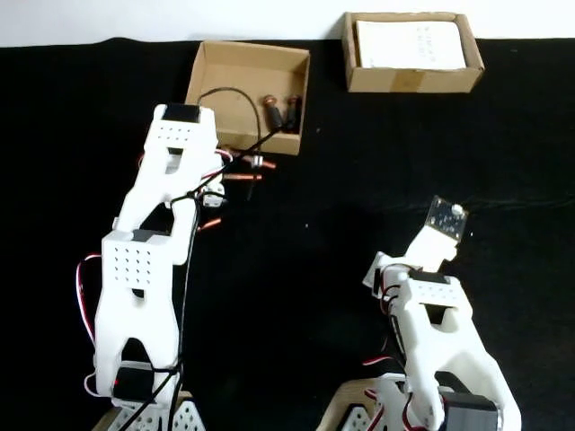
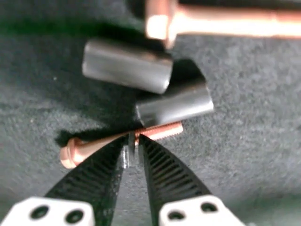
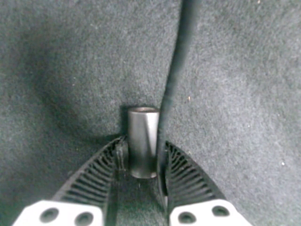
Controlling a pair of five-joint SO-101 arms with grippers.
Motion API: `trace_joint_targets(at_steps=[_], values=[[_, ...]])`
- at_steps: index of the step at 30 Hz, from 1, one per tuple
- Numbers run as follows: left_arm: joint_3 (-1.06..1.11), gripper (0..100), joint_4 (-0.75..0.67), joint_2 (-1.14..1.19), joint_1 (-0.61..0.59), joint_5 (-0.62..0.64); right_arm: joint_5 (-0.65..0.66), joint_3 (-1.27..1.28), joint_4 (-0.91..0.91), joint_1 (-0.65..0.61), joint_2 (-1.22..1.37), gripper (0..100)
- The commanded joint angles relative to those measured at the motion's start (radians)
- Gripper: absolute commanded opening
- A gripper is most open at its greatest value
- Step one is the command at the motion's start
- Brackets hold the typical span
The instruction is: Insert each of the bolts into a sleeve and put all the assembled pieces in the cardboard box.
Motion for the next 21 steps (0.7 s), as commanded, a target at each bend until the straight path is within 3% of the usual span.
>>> trace_joint_targets(at_steps=[1,9,16,21], values=[[0.042,1,0.017,0.047,-0.044,-0.115,-0.006,0.008,-0.015,0.008,-0.004,0.6],[0.035,1,0.017,0.042,0.010,-0.384,-0.006,0.008,-0.015,0.008,-0.004,0.6],[0.038,1,0.017,-0.082,0.087,-0.522,-0.006,0.008,-0.015,0.008,-0.004,0.6],[0.044,1,0.017,-0.186,0.104,-0.534,-0.006,0.008,-0.015,0.008,-0.004,0.6]])
